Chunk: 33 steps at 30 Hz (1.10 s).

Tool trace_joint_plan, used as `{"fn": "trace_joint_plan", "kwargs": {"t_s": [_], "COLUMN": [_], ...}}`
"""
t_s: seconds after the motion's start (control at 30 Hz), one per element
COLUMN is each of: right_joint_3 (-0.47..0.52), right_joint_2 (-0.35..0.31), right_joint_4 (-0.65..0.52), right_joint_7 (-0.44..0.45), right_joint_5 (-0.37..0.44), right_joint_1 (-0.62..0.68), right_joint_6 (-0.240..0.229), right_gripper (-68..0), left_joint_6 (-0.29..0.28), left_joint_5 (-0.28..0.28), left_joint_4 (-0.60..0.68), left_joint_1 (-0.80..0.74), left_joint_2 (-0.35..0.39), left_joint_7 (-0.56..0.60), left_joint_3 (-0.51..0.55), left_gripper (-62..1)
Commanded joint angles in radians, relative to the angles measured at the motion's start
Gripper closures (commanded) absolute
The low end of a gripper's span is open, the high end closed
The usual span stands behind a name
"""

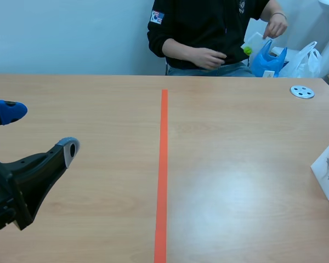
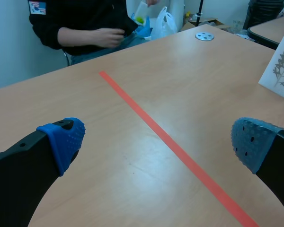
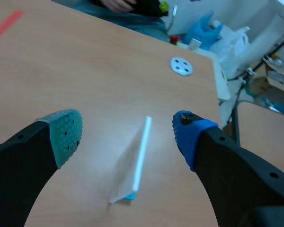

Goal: Sort the leaf by its shape. The table is split by an orange tape line. A compound leaf with several leaflets goes to the left side, a simple leaf with one blade goes to the right side. Return to the home posture when a red brick is placed on the table.

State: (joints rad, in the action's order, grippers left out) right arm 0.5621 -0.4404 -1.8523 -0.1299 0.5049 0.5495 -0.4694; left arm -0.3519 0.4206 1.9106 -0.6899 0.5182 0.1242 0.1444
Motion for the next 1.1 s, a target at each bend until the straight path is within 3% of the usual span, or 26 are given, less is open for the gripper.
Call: {"fn": "trace_joint_plan", "kwargs": {"t_s": [0.0,0.13,0.27,0.47,1.07], "right_joint_3": [0.006,0.006,0.005,-0.011,-0.113], "right_joint_2": [-0.016,-0.017,-0.017,-0.020,-0.023], "right_joint_4": [-0.027,-0.084,-0.089,-0.089,-0.089], "right_joint_7": [0.002,-0.011,-0.011,-0.033,0.006], "right_joint_5": [0.005,0.036,0.097,0.158,0.158], "right_joint_1": [-0.011,-0.011,-0.012,-0.012,-0.010], "right_joint_6": [-0.010,-0.027,-0.074,-0.149,-0.152], "right_gripper": [-40.2,-40.2,-40.3,-52.8,-52.9], "left_joint_6": [-0.002,-0.002,-0.002,-0.002,-0.002], "left_joint_5": [0.010,0.010,0.009,0.009,0.009], "left_joint_4": [0.015,0.015,0.015,0.015,0.015], "left_joint_1": [-0.011,-0.011,-0.011,-0.010,-0.010], "left_joint_2": [0.001,0.001,0.001,0.001,0.001], "left_joint_7": [0.014,0.014,0.014,0.014,0.014], "left_joint_3": [0.004,0.004,0.004,0.004,0.004], "left_gripper": [-62.3,-62.3,-62.3,-62.3,-62.3]}}
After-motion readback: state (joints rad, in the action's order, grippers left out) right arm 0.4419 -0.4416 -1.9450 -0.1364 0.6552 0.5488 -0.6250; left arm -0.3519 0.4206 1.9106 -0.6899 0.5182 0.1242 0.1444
